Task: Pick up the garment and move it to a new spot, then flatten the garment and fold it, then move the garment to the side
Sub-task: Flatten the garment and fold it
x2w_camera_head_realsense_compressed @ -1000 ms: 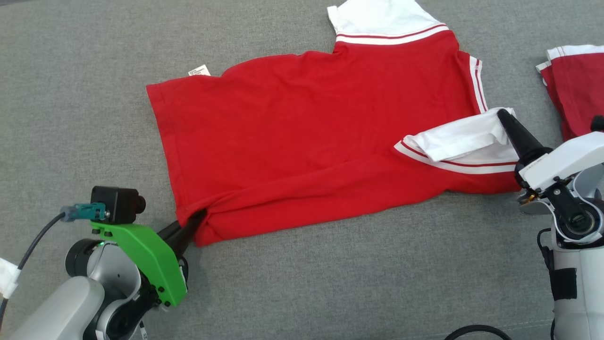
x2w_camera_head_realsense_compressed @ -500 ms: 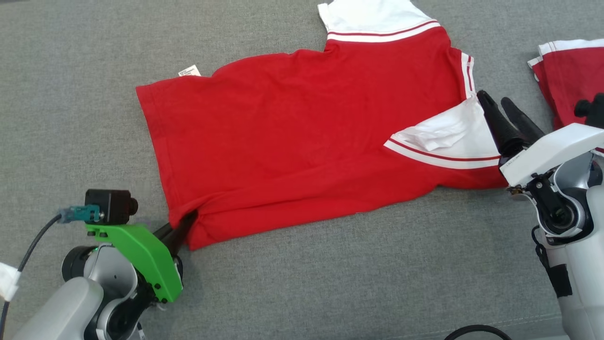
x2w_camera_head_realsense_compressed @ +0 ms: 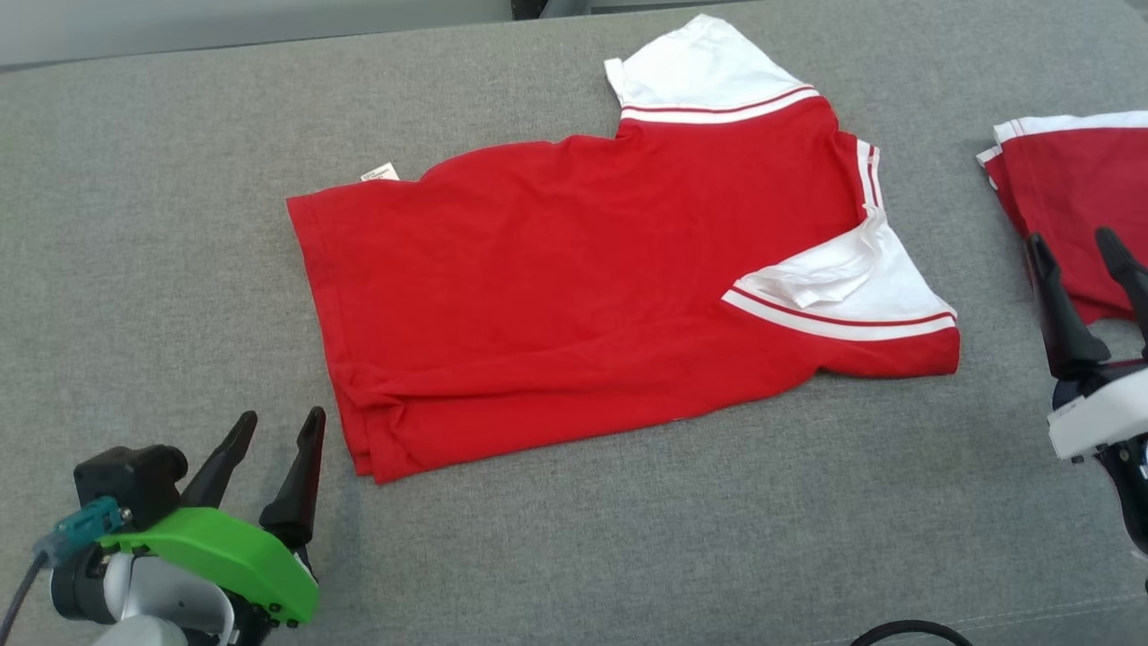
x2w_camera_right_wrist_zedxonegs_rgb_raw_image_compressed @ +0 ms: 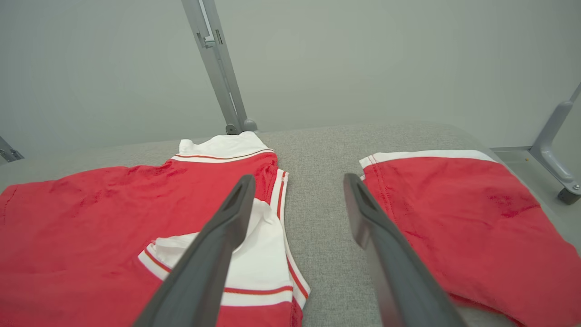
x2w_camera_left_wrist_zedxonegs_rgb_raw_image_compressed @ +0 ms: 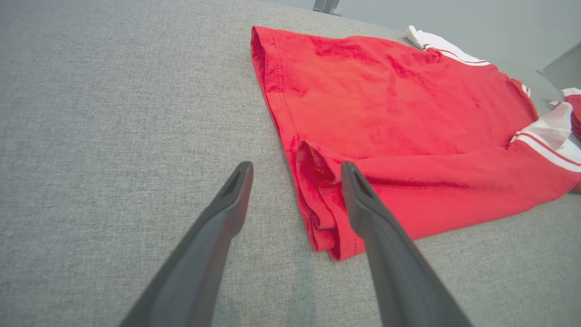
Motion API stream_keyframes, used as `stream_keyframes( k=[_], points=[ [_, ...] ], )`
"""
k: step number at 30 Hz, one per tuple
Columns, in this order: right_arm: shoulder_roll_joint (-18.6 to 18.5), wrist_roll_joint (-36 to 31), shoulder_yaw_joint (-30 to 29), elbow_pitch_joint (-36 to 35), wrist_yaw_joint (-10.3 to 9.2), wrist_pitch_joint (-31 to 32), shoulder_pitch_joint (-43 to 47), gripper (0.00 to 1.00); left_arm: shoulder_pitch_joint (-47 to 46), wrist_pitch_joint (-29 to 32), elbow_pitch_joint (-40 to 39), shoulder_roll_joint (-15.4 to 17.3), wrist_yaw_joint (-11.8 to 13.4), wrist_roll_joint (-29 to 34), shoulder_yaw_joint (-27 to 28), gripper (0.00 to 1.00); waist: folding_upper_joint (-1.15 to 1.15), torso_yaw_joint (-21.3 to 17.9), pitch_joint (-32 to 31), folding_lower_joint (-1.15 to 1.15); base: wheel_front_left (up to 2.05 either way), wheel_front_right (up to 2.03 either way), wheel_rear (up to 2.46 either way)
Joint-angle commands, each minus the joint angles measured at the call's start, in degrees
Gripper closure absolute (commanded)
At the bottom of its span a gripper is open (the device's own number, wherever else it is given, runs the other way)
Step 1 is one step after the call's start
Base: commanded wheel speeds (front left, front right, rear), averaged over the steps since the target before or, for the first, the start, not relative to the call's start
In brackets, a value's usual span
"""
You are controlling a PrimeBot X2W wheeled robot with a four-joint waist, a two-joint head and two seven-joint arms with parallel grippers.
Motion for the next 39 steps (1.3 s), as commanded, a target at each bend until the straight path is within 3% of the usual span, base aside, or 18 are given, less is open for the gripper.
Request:
stream_keyframes(
  k=[1,8,14,19,27,39],
  points=[
    [0.14,-2.94,-0.89,-0.32,0.01,-2.55,2.39,0.0,1.41,-2.91,-1.02,-0.81,0.71,1.54,0.24,0.0,0.0,0.06,-1.83,0.0,0.0,0.0,0.0],
    [2.14,-12.09,-4.44,0.63,-0.01,-9.91,7.6,0.0,3.83,-12.36,1.27,-4.99,1.5,7.1,-0.92,0.0,0.0,0.17,-3.89,0.0,0.0,0.0,0.0],
    [5.71,-15.51,-5.53,6.79,-0.03,-11.0,7.76,0.0,0.88,-14.05,9.44,-10.31,-1.67,7.84,-2.24,0.0,0.0,0.63,-3.48,0.0,0.0,0.0,0.0],
    [6.16,-15.62,-0.98,13.27,-0.03,-8.1,2.0,0.0,-3.57,-8.73,15.71,-13.06,-3.73,5.7,-4.26,0.0,0.0,0.84,-1.8,0.0,0.0,0.0,0.0],
    [5.67,-13.6,7.11,23.7,-0.03,-4.83,-7.32,0.0,-7.89,-2.8,21.49,-14.3,-4.33,5.19,-6.28,0.0,0.0,1.42,0.68,0.0,0.0,0.0,0.0],
    [4.61,-7.27,14.73,31.53,0.02,0.57,-11.07,0.0,-8.04,3.4,24.68,-16.35,-6.28,2.52,-9.43,0.0,0.0,2.45,1.84,0.0,0.0,0.0,0.0]
  ],
)
